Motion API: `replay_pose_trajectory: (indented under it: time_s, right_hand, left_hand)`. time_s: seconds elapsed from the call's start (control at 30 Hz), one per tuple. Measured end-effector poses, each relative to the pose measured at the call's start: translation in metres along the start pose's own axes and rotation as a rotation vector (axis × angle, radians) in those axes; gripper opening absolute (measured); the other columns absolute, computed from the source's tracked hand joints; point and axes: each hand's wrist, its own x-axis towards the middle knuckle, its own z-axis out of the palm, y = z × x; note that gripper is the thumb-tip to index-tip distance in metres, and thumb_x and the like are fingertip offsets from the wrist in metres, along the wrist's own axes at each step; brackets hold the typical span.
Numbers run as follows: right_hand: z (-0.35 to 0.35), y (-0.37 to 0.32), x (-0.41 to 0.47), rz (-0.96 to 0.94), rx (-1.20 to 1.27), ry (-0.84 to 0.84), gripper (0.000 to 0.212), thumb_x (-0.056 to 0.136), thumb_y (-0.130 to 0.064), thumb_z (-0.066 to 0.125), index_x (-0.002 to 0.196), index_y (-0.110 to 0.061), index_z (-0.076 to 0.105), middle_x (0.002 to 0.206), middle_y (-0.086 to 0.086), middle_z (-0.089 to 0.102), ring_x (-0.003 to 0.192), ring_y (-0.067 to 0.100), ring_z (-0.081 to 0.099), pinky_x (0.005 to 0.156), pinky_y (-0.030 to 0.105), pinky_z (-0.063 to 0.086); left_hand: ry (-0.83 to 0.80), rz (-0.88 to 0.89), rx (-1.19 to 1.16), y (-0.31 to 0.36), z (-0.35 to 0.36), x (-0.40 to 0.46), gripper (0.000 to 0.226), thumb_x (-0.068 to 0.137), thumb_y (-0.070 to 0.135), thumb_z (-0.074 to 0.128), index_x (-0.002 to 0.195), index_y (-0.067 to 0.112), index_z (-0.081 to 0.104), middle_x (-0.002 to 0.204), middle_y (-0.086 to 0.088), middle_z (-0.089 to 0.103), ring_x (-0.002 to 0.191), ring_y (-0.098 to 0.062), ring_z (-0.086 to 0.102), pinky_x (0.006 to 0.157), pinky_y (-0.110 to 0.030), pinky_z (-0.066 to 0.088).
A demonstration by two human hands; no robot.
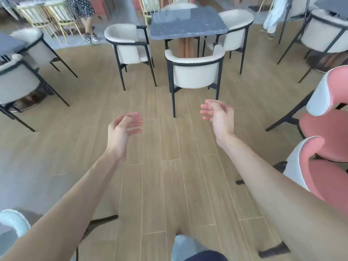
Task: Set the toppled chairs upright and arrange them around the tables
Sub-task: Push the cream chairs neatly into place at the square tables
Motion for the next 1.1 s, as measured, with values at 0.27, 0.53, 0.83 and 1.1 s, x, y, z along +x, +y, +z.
replay_pose_trajectory:
  time_s: [0.27,0.53,0.83,1.1]
  right_hand:
    - [0.169,-0.02,0.118,-0.038,-0.02,0.031,0.022,0.095,-0.015,0.055,0.105,-0.003,0.071,0.097,0.01,0.077,0.087,0.021,0.072,0.073,0.027,0.057]
    - [0.371,-0.007,0.244,-0.043,0.021,0.148,0.027,0.095,-0.016,0.055,0.111,0.001,0.068,0.105,0.018,0.074,0.088,0.024,0.07,0.079,0.033,0.055]
    - [0.523,-0.01,0.356,0.001,0.088,0.303,0.027,0.096,-0.013,0.052,0.111,0.002,0.068,0.108,0.021,0.073,0.087,0.022,0.067,0.075,0.03,0.055]
    - [0.583,0.036,0.497,0.04,0.126,0.45,0.024,0.094,-0.013,0.054,0.109,-0.001,0.067,0.103,0.017,0.073,0.088,0.023,0.067,0.073,0.029,0.054]
  left_hand:
    - [-0.059,0.026,-0.054,0.034,-0.059,0.205,0.032,0.083,0.025,0.053,0.103,0.008,0.072,0.104,-0.011,0.075,0.095,-0.021,0.071,0.081,-0.031,0.056]
    - [-0.194,0.004,-0.055,0.046,-0.143,0.452,0.034,0.084,0.025,0.055,0.106,0.007,0.073,0.106,-0.011,0.075,0.098,-0.026,0.072,0.086,-0.038,0.057]
    - [-0.368,-0.063,0.026,0.074,-0.17,0.658,0.023,0.094,0.02,0.054,0.104,0.011,0.073,0.107,-0.009,0.076,0.101,-0.026,0.072,0.093,-0.042,0.057]
    - [-0.514,-0.123,0.046,0.025,-0.121,0.842,0.033,0.089,0.025,0.057,0.111,0.005,0.071,0.112,-0.014,0.074,0.102,-0.027,0.071,0.091,-0.044,0.057]
